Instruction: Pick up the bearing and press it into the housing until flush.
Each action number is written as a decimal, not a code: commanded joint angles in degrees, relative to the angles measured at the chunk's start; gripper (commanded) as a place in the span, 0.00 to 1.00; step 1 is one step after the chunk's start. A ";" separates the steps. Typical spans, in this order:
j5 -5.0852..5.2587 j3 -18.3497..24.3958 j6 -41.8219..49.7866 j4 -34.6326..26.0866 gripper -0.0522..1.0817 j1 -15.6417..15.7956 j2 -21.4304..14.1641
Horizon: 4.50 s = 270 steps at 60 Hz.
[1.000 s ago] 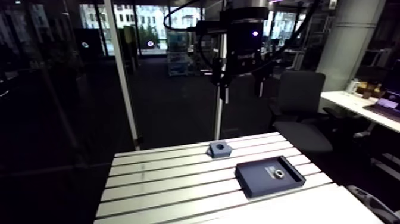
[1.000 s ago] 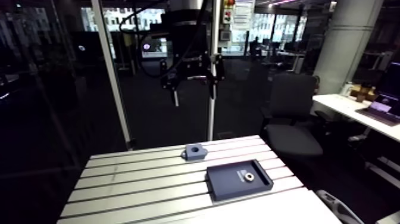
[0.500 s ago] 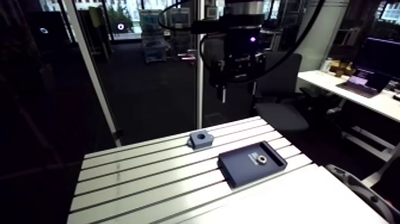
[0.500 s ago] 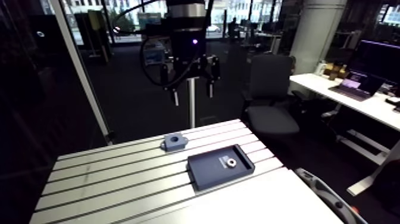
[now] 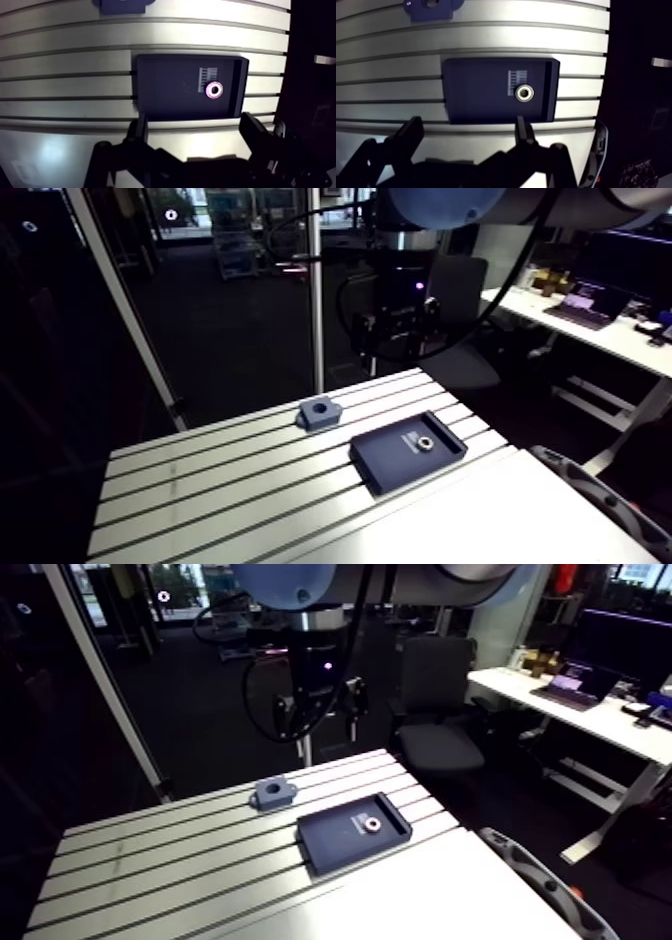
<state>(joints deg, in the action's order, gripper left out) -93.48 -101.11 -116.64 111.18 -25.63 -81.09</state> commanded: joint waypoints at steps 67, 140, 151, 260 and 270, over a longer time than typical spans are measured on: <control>0.01 -7.48 -4.68 9.35 0.05 -7.51 7.56; -0.08 -8.98 -4.70 14.55 0.30 -9.08 13.17; -0.08 -8.89 -4.95 16.29 0.31 -9.10 13.87; -0.26 -9.94 -4.79 17.37 0.46 -9.54 14.52; -0.26 -9.94 -4.79 17.37 0.46 -9.45 14.52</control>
<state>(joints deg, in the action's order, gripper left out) -93.72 -111.05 -121.43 128.53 -35.16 -66.57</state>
